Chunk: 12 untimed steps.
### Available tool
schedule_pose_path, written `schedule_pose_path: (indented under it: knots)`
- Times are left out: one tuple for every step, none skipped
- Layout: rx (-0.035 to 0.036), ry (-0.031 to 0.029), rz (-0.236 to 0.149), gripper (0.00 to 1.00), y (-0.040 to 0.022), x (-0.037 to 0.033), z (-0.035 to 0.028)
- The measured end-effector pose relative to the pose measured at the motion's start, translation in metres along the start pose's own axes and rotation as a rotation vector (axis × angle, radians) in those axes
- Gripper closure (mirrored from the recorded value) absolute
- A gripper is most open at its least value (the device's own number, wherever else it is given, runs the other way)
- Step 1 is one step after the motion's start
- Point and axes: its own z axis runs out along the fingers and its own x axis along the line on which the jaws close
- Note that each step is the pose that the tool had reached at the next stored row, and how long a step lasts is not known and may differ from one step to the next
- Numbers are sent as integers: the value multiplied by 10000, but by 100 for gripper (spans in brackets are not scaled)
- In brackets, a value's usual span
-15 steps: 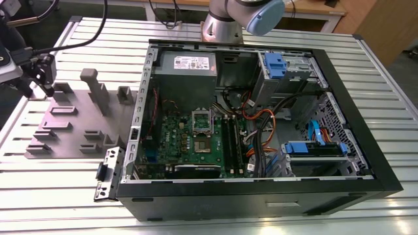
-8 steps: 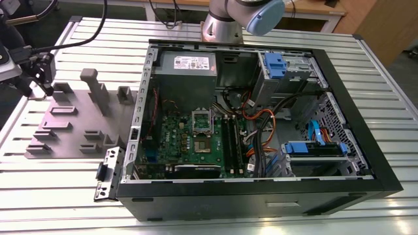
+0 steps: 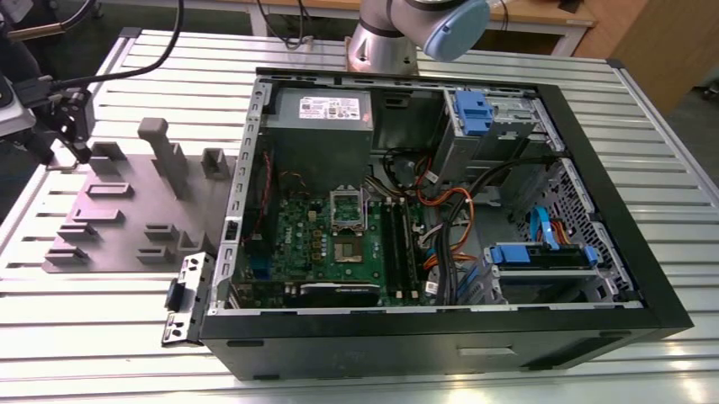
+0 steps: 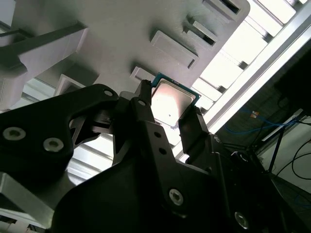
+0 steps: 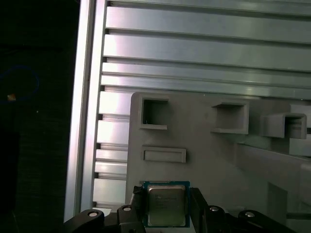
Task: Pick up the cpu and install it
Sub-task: 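Pick up the cpu and move it towards the insertion slot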
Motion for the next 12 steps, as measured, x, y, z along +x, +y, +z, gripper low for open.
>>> schedule_pose_path:
  knots:
    - [0, -1, 0, 53, 0, 0, -3]
    - [0, 0, 0, 53, 0, 0, -8]
    - [0, 0, 0, 53, 0, 0, -12]
    - [0, 0, 0, 53, 1, 0, -16]
    - [0, -1, 0, 53, 1, 0, -19]
    - [-1, -1, 0, 53, 1, -1, -23]
    - [-1, -1, 0, 53, 1, 0, -27]
    - [0, 0, 0, 53, 1, 0, -31]
    - [0, 0, 0, 53, 1, 0, -36]
    - [0, 0, 0, 53, 1, -1, -40]
    - [0, 0, 0, 53, 1, -1, -45]
    - [0, 0, 0, 53, 2, -1, -49]
